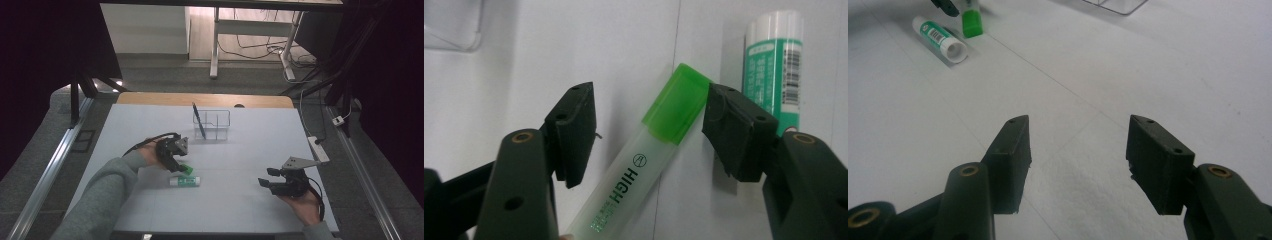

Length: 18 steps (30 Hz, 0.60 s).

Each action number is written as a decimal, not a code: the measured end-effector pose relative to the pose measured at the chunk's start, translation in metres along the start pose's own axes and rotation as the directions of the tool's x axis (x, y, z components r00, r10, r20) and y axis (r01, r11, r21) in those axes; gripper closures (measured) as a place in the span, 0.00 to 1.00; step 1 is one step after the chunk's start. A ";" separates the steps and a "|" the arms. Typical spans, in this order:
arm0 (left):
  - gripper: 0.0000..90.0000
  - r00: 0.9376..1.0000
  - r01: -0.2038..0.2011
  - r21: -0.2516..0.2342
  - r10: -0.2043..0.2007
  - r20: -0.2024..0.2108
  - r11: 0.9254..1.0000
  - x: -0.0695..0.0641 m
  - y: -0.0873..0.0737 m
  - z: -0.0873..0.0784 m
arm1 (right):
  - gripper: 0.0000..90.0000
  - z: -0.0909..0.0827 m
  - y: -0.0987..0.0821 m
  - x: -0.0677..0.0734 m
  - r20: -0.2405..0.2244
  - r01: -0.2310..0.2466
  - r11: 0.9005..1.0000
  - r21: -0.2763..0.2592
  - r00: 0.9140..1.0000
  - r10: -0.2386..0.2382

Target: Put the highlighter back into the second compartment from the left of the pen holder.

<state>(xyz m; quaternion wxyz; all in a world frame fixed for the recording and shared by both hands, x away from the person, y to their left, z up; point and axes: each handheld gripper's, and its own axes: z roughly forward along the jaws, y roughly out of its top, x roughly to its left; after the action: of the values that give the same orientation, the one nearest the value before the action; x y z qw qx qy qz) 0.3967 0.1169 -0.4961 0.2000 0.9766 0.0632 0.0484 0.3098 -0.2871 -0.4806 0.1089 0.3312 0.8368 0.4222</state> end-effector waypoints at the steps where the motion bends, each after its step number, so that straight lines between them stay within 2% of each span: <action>1: 0.43 1.000 -0.009 0.009 0.009 0.002 1.000 0.000 0.000 0.001 | 0.48 -0.001 -0.001 -0.001 0.002 0.000 1.000 -0.001 1.000 0.000; 8: 0.50 0.996 -0.087 0.062 0.086 0.023 0.994 -0.001 0.006 0.008 | 0.48 -0.006 -0.005 -0.002 0.018 -0.009 1.000 0.003 1.000 0.009; 11: 0.52 0.993 -0.116 0.066 0.113 0.045 0.991 -0.001 0.007 0.011 | 0.48 -0.007 -0.006 -0.002 0.022 -0.011 1.000 0.003 1.000 0.011; 14: 0.58 0.990 -0.135 0.081 0.132 0.049 0.987 -0.001 0.007 0.014 | 0.48 -0.008 -0.007 -0.003 0.020 -0.016 1.000 0.001 1.000 0.016; 18: 0.62 0.986 -0.157 0.066 0.152 0.074 0.985 0.002 0.005 0.014 | 0.48 -0.008 -0.007 -0.003 0.022 -0.016 1.000 0.003 1.000 0.016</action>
<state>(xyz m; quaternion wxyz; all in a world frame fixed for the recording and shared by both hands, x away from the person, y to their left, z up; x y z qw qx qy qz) 0.4007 0.1068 -0.5071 0.1626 0.9861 -0.0180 0.0280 0.3048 -0.2974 -0.4816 0.1143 0.3429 0.8333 0.4183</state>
